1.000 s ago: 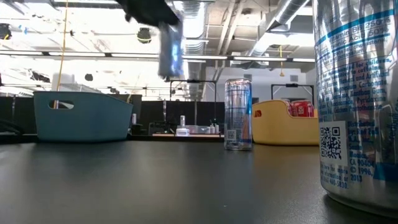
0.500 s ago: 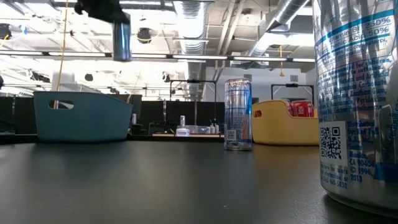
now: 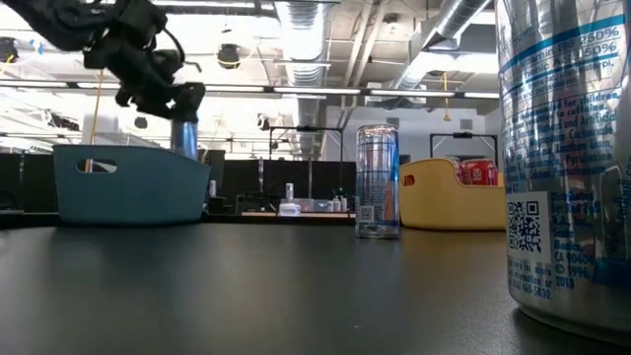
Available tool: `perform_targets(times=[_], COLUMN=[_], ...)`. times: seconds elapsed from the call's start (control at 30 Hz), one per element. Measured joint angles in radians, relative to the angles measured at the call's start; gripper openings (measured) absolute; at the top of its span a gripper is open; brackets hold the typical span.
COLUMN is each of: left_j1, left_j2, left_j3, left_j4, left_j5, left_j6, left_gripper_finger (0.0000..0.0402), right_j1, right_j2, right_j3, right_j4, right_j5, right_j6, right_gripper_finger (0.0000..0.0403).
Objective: Sort soda cans
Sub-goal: Put the middle top blue soda can into the blue bin
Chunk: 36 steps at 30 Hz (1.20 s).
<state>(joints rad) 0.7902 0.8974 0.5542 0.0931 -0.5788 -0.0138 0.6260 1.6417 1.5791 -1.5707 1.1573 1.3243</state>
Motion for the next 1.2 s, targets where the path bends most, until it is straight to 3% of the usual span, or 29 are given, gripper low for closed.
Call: perform_targets(times=[0.13,0.27,0.57,0.87,1.2], left_j1=[0.064,0.076,0.076,0.075,0.069], left_j2=[0.009,0.049,0.216,0.406,0.401], left_j3=[-0.063,-0.121,-0.123,-0.121,-0.121], left_j4=[0.054,0.224,0.205,0.405,0.393], left_j5=[0.014,0.026,-0.02,0.002,0.027], left_j6=[-0.031,-0.034,-0.098,-0.158,-0.112], left_gripper_finger=[0.0226,0.0226,0.0226,0.0236,0.0251], right_j1=[-0.026,-0.065,-0.089,-0.09,-0.089], right_j2=[0.0,0.0,0.0,0.0,0.0], right_j3=[0.0,0.0,0.0,0.0,0.0], right_j4=[0.0,0.0,0.0,0.0,0.002], right_j5=[0.022,0.023,0.022,0.023,0.023], right_j6=[-0.037,-0.071,-0.095,-0.106,-0.099], right_gripper_finger=[0.0314,0.0314,0.0314,0.0314,0.0314])
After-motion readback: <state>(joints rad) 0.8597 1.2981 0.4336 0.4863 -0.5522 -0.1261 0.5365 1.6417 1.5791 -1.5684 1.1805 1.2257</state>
